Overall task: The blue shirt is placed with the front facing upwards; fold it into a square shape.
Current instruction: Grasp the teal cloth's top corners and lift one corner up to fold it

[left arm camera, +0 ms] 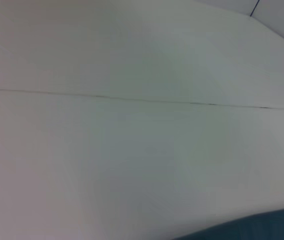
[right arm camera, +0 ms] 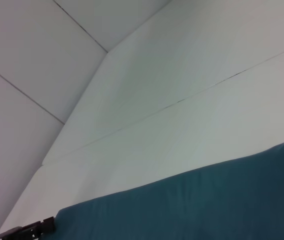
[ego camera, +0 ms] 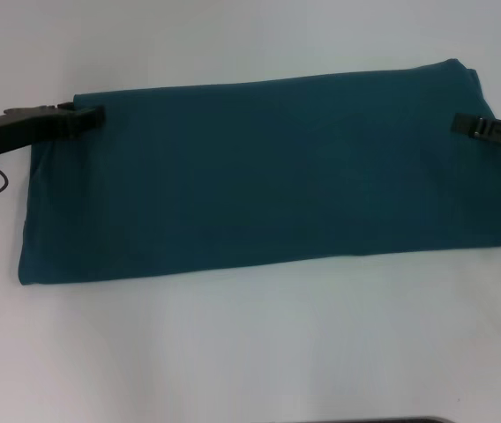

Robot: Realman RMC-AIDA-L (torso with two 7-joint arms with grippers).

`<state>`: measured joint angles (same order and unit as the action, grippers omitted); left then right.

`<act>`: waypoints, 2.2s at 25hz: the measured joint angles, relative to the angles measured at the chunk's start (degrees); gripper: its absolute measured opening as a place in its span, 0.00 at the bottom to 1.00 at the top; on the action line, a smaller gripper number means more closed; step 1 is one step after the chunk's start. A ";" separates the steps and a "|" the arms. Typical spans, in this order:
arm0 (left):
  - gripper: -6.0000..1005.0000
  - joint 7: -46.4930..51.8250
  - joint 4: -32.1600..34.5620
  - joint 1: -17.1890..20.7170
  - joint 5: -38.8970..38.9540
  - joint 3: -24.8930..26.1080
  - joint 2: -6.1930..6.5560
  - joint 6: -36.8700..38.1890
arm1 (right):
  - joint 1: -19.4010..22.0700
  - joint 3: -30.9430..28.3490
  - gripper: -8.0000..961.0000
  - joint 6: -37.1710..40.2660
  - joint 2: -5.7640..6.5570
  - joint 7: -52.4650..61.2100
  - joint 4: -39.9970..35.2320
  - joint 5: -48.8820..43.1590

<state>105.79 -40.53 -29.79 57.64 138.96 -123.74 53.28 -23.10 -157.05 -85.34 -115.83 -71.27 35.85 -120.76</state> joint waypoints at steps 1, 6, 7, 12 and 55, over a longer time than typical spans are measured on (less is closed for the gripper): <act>0.52 0.00 0.01 0.04 0.00 0.00 -0.01 0.00 | 0.00 0.00 0.75 0.00 0.00 -0.01 -0.01 0.00; 0.52 -0.08 0.50 0.30 0.02 0.00 -0.08 -0.11 | -0.02 0.00 0.75 0.00 0.01 -0.09 -0.10 0.00; 0.52 -0.10 0.65 0.31 0.02 0.00 -0.07 -0.18 | -0.02 0.00 0.75 0.00 0.01 -0.09 -0.10 0.00; 0.52 -0.18 0.29 0.69 0.06 -0.02 -0.09 0.09 | -0.10 0.00 0.75 0.01 0.02 -0.20 -0.10 0.00; 0.53 6.47 -5.55 7.55 -2.61 4.41 2.03 21.02 | -0.45 1.40 0.74 -0.02 0.46 -1.80 -0.09 -0.36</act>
<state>112.26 -46.08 -22.24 55.03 143.37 -121.71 74.31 -23.55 -155.65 -85.36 -115.37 -73.07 35.76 -121.12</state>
